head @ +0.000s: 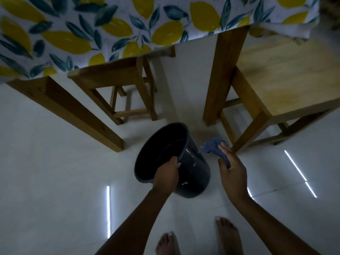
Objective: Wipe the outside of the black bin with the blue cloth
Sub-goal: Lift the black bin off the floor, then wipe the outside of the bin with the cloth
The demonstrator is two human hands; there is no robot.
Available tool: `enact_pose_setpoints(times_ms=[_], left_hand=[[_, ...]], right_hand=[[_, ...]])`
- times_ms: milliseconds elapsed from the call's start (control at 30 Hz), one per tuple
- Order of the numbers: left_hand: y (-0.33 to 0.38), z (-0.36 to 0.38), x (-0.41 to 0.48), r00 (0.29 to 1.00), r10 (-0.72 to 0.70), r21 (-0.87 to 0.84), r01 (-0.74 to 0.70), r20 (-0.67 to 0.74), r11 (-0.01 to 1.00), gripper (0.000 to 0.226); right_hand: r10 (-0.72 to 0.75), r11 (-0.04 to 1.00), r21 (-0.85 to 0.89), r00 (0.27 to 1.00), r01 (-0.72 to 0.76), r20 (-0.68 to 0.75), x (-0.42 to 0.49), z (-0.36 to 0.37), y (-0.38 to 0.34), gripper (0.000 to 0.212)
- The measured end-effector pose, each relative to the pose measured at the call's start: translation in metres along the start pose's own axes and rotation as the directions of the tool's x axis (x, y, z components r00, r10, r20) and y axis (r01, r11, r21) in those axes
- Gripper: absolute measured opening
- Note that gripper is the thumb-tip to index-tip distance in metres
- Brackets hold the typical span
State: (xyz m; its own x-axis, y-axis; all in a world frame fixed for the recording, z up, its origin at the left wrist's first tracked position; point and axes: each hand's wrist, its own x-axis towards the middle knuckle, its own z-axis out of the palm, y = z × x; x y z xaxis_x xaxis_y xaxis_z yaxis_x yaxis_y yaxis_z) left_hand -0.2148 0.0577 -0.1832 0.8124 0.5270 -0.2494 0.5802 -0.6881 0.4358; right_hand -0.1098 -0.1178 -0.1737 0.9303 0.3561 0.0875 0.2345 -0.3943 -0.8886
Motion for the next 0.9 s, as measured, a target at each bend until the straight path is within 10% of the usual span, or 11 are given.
enact_pose_setpoints(times_ms=[400,700,900], left_hand=[[-0.076,0.018,0.021,0.973,-0.210,-0.367,0.229,0.094,0.901,0.027],[-0.090,0.035,0.024,0.978,-0.206,-0.305,0.185,-0.038,0.934,0.026],[-0.093,0.036,0.027,0.976,-0.219,-0.322,0.202,-0.016,0.925,0.032]], right_hand=[[0.025,0.999,-0.034,0.939,-0.014,0.343,-0.012,0.072,0.046,0.047],[-0.181,0.663,-0.475,0.740,0.578,0.647,-0.014,0.108,0.076,0.055],[-0.024,0.836,-0.451,0.842,0.313,0.539,-0.008,0.098,0.094,0.045]])
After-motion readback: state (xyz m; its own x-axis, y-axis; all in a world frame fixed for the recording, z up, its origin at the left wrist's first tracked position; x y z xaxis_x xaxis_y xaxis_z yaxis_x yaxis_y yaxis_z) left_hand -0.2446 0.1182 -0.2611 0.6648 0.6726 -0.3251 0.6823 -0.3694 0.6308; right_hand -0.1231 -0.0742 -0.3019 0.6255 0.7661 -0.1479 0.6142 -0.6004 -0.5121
